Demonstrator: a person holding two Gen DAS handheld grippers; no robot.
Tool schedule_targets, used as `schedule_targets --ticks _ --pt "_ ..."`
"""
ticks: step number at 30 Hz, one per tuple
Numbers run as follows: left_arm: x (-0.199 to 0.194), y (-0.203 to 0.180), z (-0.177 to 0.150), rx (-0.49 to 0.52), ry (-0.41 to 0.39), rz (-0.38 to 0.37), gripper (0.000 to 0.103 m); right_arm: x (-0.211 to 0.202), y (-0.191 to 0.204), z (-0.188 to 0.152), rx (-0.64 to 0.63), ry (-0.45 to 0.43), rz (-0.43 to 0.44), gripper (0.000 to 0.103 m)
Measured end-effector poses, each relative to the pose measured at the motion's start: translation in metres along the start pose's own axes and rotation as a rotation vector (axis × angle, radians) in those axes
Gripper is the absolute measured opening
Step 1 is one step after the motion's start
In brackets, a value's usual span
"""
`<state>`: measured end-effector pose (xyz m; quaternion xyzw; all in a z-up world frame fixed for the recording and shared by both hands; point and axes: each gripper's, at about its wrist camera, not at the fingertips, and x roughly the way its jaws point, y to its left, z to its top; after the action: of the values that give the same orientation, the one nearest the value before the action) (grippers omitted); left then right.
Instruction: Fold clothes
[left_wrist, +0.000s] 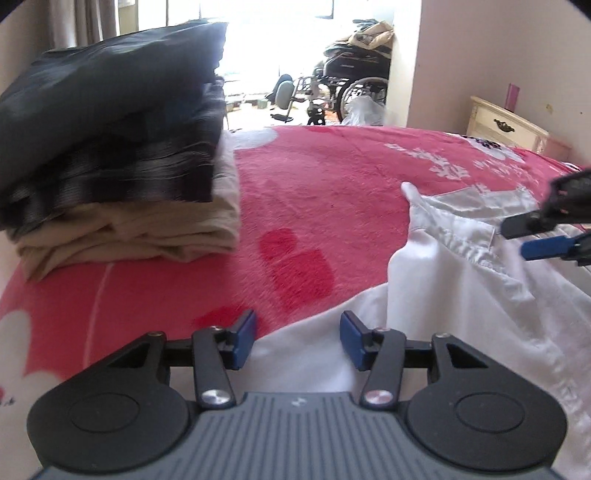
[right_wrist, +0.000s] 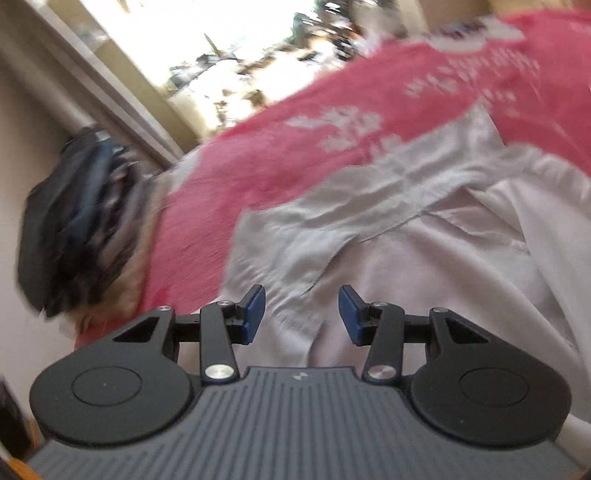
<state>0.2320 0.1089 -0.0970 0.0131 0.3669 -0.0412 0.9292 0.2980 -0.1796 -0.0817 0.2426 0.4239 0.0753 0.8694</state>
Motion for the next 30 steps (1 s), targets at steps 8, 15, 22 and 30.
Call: schedule_targets --ticks 8,15,22,30 --pt "0.013 0.0 0.004 -0.04 -0.033 -0.056 0.059 0.03 -0.013 0.008 0.132 -0.007 0.046 0.031" --pt "0.017 -0.001 0.009 -0.113 -0.056 -0.072 0.059 0.025 -0.01 0.009 0.075 -0.082 0.059 0.0" --pt "0.022 -0.001 0.01 -0.169 -0.07 -0.03 0.057 0.006 -0.02 0.005 0.076 -0.188 0.014 0.0" --pt "0.028 -0.006 0.01 -0.15 -0.074 0.02 0.058 0.034 -0.025 0.006 0.01 -0.164 -0.074 0.003"
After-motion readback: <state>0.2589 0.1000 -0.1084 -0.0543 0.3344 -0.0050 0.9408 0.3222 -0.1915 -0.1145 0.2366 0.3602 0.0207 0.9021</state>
